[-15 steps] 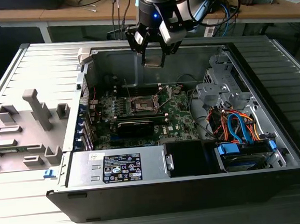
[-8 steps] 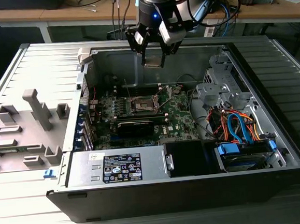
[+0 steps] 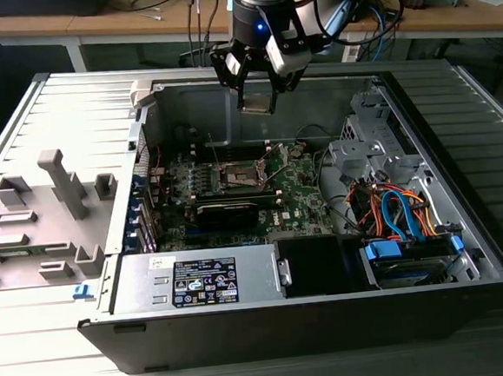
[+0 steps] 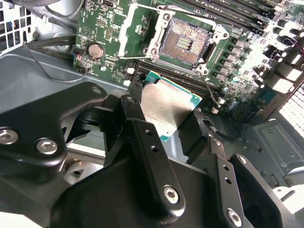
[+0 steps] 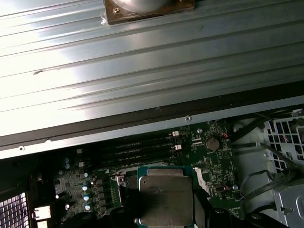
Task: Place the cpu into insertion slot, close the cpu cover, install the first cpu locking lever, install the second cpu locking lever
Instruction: 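Place the cpu into insertion slot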
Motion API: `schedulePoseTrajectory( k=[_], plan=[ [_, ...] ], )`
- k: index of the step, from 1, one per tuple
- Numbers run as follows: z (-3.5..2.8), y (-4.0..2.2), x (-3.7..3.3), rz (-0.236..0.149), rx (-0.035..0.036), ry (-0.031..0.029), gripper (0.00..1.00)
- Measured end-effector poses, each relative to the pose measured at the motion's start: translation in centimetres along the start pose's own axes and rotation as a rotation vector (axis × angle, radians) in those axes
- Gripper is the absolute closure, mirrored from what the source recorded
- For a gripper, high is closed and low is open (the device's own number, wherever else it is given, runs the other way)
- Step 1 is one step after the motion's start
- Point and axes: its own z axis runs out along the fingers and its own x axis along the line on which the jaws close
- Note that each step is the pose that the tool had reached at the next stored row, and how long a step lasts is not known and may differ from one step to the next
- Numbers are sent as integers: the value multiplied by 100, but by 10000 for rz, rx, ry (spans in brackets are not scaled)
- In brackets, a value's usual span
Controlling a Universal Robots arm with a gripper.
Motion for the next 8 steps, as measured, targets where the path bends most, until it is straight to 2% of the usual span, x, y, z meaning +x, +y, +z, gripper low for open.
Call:
schedulePoseTrajectory(
  k=[8],
  plan=[
    [4,0,0,129,13,-12,45]
  ],
)
